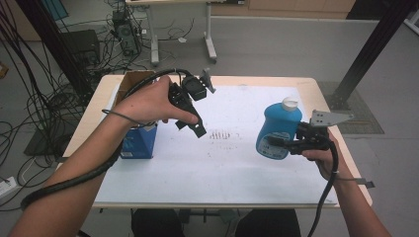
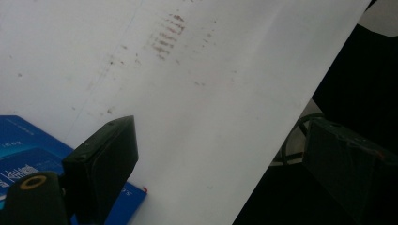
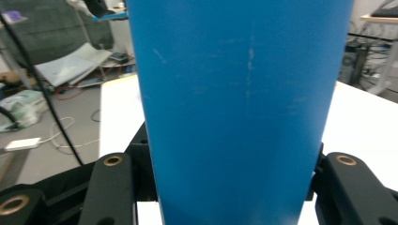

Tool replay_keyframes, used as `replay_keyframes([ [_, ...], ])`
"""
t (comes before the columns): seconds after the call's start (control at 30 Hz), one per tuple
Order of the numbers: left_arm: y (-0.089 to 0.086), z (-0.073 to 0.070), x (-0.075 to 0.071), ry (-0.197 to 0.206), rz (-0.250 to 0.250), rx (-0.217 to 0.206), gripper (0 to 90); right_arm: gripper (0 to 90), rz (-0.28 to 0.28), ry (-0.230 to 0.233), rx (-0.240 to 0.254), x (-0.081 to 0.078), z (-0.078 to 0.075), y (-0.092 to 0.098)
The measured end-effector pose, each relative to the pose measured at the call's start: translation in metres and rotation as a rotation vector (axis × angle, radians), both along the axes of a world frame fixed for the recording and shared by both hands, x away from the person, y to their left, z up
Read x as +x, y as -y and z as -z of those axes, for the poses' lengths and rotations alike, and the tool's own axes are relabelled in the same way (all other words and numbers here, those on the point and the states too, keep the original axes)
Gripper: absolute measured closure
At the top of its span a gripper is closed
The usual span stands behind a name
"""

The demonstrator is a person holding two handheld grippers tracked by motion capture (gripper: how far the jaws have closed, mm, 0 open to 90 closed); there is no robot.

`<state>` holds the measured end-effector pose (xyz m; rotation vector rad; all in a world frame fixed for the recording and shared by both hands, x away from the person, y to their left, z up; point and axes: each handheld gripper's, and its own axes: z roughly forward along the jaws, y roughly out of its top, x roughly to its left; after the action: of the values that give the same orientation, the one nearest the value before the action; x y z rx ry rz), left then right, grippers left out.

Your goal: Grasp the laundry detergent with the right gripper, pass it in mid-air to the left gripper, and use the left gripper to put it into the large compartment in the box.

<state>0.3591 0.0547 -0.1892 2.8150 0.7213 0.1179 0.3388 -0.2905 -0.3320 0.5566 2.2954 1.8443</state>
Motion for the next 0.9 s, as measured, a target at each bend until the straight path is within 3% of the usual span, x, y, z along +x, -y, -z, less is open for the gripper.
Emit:
replay_keyframes([
  [0.57, 0.009, -0.026, -0.012, -0.003, 0.152, 0.027, 11.3, 44.0, -0.158, -0.003, 0.002, 0.001, -0.011, -0.009],
  [0.9, 0.014, -0.033, -0.019, -0.017, 0.251, 0.033, 11.5, 44.0, -0.236, 0.004, -0.015, 0.002, -0.015, -0.017],
])
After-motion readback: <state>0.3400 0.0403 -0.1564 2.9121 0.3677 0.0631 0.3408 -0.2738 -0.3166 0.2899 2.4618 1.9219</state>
